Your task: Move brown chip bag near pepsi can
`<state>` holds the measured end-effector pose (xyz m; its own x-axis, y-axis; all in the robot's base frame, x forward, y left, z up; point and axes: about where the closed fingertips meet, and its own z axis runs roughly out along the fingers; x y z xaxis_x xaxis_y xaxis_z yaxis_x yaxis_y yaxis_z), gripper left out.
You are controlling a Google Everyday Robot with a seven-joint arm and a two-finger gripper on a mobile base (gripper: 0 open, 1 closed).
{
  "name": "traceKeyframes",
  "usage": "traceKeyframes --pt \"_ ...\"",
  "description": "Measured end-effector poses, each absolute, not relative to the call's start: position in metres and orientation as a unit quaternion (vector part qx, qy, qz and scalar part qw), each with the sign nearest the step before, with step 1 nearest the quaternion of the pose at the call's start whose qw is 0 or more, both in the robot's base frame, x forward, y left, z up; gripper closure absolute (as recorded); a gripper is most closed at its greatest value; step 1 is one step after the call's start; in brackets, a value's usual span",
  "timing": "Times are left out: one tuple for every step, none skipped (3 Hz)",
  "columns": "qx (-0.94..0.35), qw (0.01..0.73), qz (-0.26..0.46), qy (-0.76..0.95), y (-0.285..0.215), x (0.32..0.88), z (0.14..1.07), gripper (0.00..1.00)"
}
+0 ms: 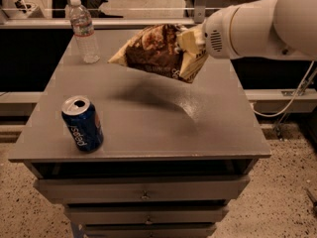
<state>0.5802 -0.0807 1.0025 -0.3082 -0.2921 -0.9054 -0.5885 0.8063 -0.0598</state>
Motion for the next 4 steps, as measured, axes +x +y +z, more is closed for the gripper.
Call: traceKeyframes --pt "-0.262 0.509 0.175 0.801 -0.059 0.556 0.988 1.0" --pt "-0.256 0.503 0.202 0.8 -0.041 0.54 0.983 1.0" --pt "-0.254 0.491 0.235 0.799 -0.02 0.525 0.973 1.0" --pt "-0.254 0.478 0.265 0.798 0.0 0.512 0.963 1.0"
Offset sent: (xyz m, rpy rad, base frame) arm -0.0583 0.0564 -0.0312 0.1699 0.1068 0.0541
